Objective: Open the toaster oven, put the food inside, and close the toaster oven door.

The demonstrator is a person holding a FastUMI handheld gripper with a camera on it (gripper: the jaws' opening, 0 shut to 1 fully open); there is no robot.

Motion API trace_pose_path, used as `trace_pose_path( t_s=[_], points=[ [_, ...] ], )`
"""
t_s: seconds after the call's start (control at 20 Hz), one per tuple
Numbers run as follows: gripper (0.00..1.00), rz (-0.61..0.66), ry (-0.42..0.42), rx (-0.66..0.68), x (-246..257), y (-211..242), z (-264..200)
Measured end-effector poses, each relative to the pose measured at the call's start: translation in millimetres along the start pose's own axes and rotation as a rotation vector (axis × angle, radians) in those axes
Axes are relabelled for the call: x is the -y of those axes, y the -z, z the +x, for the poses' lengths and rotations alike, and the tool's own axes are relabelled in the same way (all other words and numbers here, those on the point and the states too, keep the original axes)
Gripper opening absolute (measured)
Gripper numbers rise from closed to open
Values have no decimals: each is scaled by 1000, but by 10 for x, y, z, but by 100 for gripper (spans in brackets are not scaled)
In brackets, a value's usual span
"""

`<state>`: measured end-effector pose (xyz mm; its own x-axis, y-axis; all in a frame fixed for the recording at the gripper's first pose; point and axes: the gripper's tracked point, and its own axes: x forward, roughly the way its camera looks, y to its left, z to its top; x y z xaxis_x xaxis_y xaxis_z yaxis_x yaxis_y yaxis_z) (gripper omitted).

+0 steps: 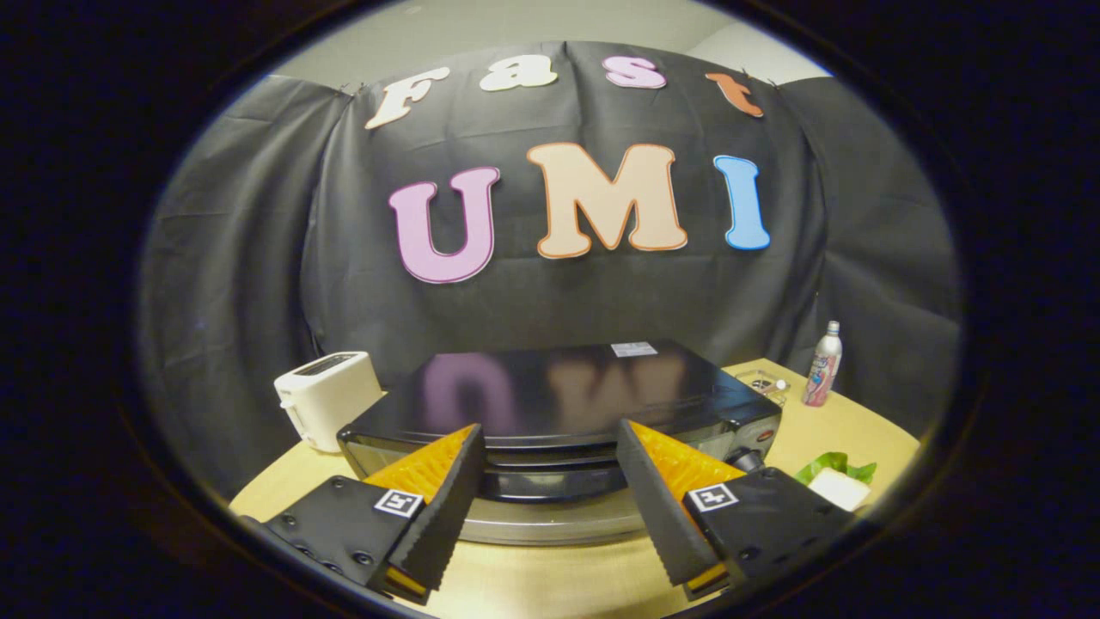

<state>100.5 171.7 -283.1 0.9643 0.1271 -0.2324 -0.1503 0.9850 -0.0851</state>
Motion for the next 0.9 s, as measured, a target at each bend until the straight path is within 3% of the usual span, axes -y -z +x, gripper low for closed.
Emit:
trace_pose_path(
  t_s=[0.3, 0.65, 0.9],
  points=[
    [96, -15, -13, -45, 16, 150, -364],
    [96, -10, -110, -228, 50, 531, -740],
    [96, -9, -133, -337, 87, 796, -879]
  ],
)
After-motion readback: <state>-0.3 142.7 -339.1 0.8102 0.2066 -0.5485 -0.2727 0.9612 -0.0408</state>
